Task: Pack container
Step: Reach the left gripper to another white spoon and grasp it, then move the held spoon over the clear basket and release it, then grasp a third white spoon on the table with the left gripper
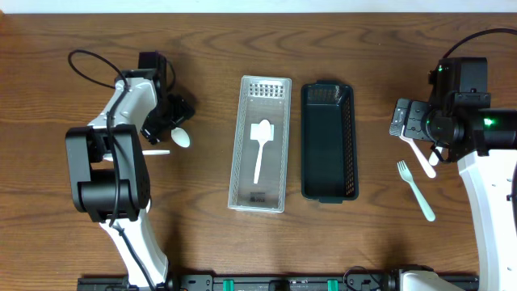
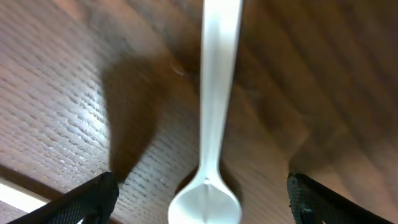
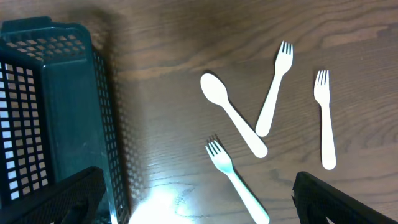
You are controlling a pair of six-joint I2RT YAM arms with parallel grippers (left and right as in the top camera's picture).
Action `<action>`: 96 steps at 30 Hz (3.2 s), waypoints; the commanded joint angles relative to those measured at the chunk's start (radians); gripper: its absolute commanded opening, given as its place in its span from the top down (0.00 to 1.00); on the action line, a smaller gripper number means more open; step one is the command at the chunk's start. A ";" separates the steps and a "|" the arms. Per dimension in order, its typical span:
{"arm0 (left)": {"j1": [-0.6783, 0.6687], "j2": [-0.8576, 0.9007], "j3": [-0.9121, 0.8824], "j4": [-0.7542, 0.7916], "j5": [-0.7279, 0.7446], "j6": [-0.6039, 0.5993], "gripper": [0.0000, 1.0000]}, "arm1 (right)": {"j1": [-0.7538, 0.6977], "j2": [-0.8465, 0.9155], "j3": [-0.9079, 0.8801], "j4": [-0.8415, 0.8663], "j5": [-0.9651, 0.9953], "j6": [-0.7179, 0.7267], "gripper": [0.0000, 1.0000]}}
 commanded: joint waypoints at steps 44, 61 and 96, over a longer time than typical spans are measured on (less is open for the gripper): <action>-0.007 -0.042 -0.029 0.090 -0.005 0.108 0.94 | -0.009 -0.004 0.011 -0.008 0.014 0.000 0.01; -0.471 -0.541 -0.029 -0.118 -0.047 0.219 0.94 | -0.009 -0.004 0.011 -0.005 0.012 0.000 0.01; -0.362 -0.667 0.006 -0.187 -0.444 -0.136 0.31 | -0.009 -0.004 0.011 -0.062 -0.002 -0.024 0.01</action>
